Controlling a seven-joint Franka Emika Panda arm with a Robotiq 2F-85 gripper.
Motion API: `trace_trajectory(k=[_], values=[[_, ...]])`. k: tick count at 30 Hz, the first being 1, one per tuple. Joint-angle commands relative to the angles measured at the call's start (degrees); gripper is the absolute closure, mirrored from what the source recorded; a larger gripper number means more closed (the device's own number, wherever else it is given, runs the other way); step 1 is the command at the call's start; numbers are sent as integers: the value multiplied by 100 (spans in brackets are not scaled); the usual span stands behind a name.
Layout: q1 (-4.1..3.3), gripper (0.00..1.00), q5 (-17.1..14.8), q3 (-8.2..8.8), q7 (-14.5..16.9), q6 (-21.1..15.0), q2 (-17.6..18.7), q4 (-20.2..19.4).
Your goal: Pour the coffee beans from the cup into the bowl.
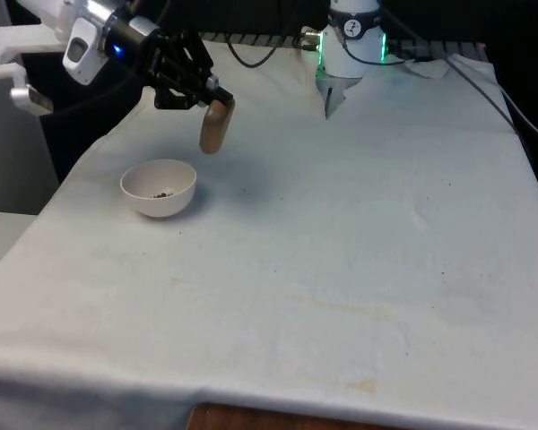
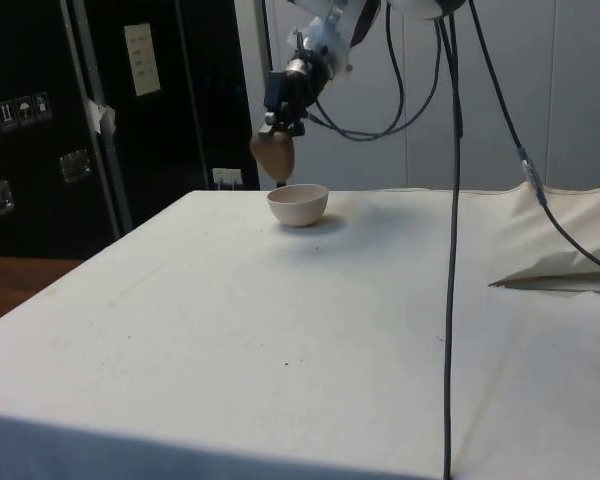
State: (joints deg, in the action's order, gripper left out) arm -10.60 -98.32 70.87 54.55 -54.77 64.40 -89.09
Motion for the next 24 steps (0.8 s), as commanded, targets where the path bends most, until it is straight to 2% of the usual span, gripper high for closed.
trace_trajectory(k=[1,2,5,6,7,9,14,15,16,23,24], values=[[-149,99,40,86,-6,-138,-17,-109],[-149,99,40,86,-6,-138,-17,-109],[-223,99,138,92,0,-229,-17,-103],[-103,99,126,11,6,-132,-6,0],[-241,99,166,97,0,-258,-23,-103],[-298,99,235,103,0,-327,-23,-103],[-395,99,355,103,0,-453,-40,-103],[-298,99,384,23,11,-384,-34,0],[-435,99,413,97,6,-510,-46,-109],[-579,99,561,103,17,-693,-63,-120],[-458,99,573,23,17,-596,-52,0]])
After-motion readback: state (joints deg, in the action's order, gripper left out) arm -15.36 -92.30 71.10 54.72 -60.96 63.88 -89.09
